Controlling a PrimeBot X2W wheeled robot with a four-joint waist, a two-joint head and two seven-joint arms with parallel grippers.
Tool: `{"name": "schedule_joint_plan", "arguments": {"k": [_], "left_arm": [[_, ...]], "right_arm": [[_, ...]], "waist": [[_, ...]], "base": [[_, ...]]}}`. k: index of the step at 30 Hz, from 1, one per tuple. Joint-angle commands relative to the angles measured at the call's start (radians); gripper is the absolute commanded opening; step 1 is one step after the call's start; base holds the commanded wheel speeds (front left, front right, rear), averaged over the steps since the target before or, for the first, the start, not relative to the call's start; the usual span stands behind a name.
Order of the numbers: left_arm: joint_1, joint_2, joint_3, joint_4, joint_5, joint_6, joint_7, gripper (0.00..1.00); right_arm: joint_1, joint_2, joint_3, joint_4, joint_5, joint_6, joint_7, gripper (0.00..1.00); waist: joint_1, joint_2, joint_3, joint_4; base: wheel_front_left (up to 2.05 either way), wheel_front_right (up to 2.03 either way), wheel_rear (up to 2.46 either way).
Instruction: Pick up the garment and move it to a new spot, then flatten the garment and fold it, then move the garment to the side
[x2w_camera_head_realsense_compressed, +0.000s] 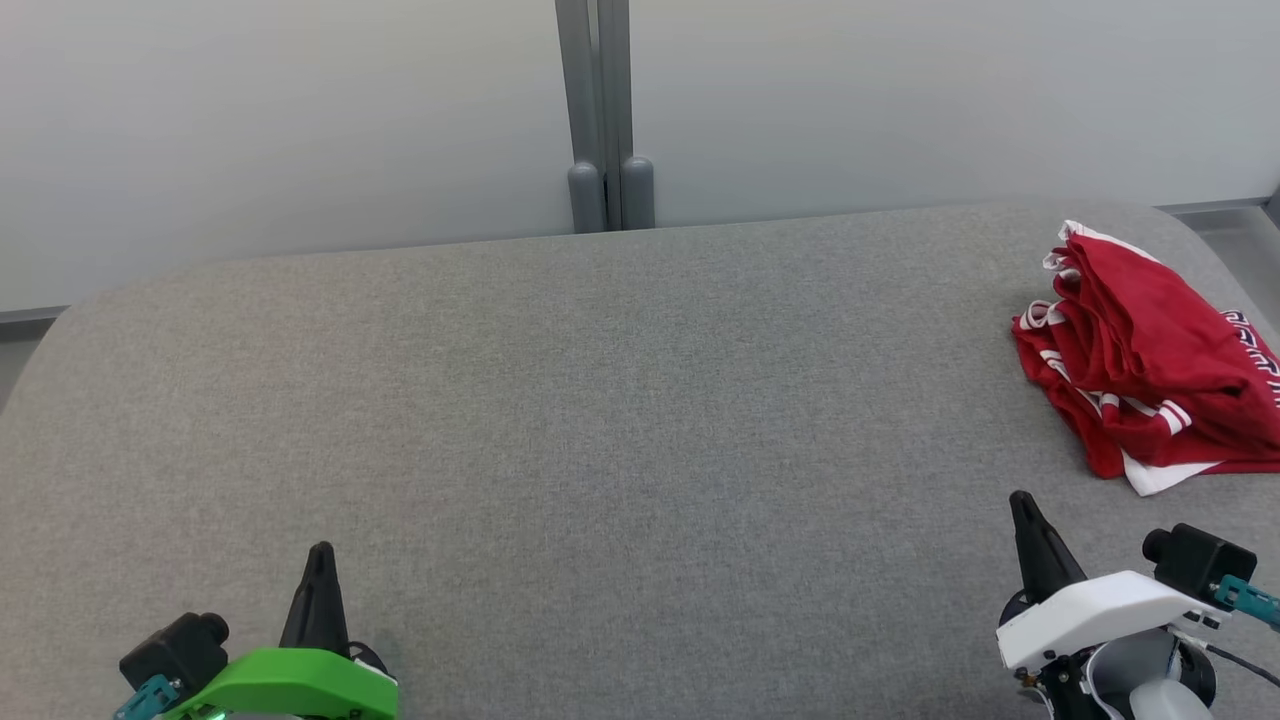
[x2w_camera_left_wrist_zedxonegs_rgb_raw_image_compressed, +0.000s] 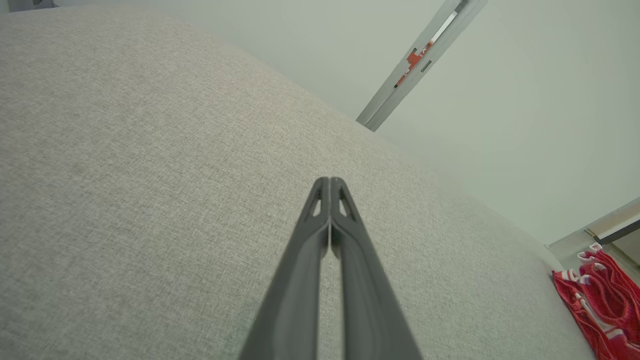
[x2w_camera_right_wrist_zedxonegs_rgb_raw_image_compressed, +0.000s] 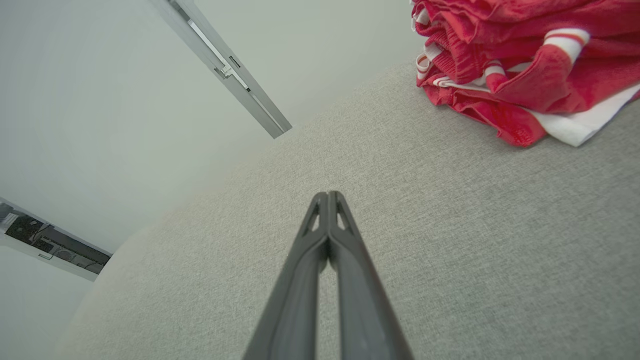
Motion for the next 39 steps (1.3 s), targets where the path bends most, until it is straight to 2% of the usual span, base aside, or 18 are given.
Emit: {"name": "schedule_joint_plan", "arguments": {"k": [1,39], "left_arm": [[-0.034,0.003,0.01,-0.017,-0.034,-0.009,0.006,0.0],[-0.067,0.006,0.075,-0.053,-0.483,-0.044,0.131,0.0]], "right_arm": [[-0.028,-0.003,-0.005,-0.02,0.038,0.0,0.006,0.0],[-0.049,0.001,-0.034,-0.046,0.517,-0.001,0.087,0.0]], "waist": [[0.0,0.0,0.001,0.0],[0.0,0.0,0.019,-0.001]], "base": [[0.0,0.0,0.0],[0.0,0.0,0.0]]}}
